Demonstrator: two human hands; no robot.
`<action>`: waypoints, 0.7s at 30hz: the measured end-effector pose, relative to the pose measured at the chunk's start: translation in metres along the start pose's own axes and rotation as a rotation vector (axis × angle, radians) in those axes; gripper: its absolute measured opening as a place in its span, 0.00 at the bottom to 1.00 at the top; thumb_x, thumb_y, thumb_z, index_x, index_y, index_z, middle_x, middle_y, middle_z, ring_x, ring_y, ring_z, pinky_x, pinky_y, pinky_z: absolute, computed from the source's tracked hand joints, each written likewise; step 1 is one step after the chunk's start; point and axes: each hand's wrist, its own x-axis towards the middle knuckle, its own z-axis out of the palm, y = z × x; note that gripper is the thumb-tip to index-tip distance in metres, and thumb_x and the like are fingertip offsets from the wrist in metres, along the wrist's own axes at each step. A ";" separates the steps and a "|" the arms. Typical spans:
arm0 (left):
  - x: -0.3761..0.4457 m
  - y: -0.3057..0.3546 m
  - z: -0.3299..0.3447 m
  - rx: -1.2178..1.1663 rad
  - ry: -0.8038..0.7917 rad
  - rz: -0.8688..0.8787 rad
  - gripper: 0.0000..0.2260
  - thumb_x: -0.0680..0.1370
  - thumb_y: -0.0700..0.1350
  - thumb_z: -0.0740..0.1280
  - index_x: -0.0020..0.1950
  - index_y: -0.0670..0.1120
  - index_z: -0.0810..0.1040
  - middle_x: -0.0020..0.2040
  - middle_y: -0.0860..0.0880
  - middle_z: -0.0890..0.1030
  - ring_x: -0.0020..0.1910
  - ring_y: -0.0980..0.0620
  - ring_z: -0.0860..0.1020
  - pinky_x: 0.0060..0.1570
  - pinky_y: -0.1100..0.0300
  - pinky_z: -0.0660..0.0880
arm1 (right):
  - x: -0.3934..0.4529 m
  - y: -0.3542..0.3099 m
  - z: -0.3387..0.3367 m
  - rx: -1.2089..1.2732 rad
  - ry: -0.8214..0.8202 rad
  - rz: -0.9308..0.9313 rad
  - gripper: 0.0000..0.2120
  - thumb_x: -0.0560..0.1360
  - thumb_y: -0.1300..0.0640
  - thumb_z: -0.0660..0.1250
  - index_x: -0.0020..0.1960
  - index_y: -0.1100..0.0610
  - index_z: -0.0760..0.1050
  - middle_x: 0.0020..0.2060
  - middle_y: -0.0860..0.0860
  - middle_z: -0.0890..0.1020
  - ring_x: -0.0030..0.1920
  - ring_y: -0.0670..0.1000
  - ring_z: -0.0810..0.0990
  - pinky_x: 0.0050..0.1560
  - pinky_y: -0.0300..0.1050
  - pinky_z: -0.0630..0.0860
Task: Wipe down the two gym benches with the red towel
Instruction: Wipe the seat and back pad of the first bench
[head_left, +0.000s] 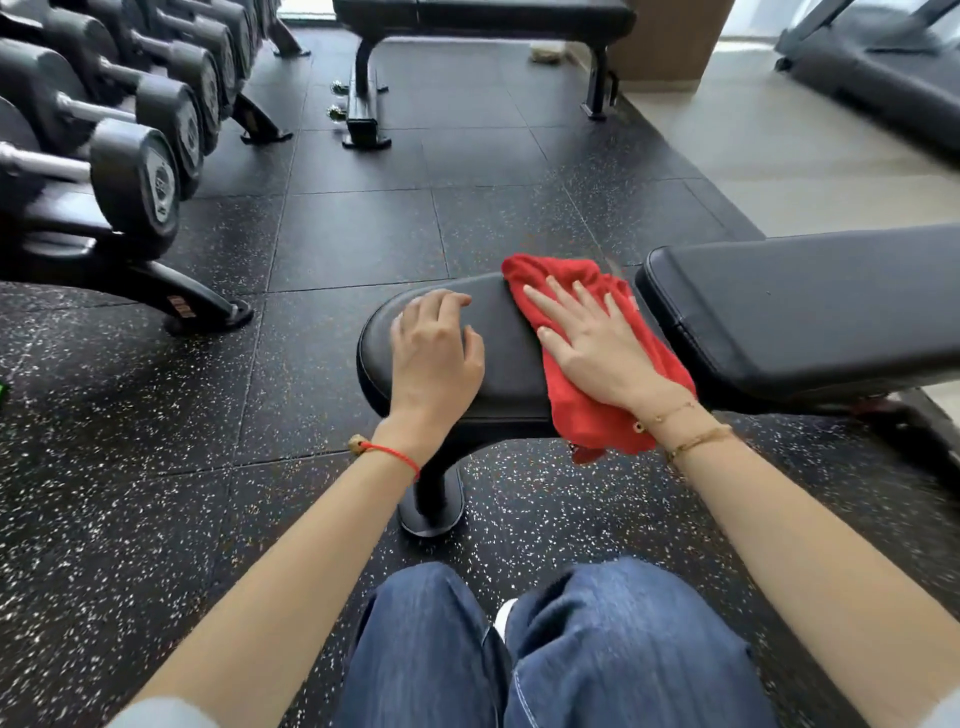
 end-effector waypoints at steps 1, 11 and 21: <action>0.001 0.005 0.005 0.001 -0.005 0.008 0.17 0.77 0.42 0.62 0.66 0.45 0.75 0.64 0.47 0.76 0.67 0.45 0.70 0.68 0.51 0.63 | -0.018 0.005 -0.001 0.005 0.007 -0.023 0.25 0.82 0.47 0.53 0.78 0.39 0.53 0.79 0.44 0.53 0.79 0.52 0.49 0.78 0.56 0.41; -0.002 0.016 0.025 0.114 -0.040 0.041 0.14 0.78 0.46 0.60 0.62 0.47 0.75 0.64 0.49 0.75 0.67 0.46 0.69 0.73 0.47 0.58 | 0.021 0.018 -0.009 0.015 -0.055 0.195 0.24 0.83 0.45 0.49 0.78 0.39 0.51 0.79 0.45 0.49 0.79 0.54 0.46 0.77 0.59 0.39; -0.002 0.018 0.028 0.140 -0.023 0.036 0.14 0.76 0.46 0.60 0.61 0.48 0.75 0.64 0.49 0.76 0.66 0.46 0.70 0.72 0.47 0.59 | -0.038 0.020 -0.006 0.013 -0.011 -0.103 0.25 0.82 0.47 0.53 0.77 0.37 0.52 0.79 0.41 0.53 0.79 0.51 0.50 0.78 0.56 0.44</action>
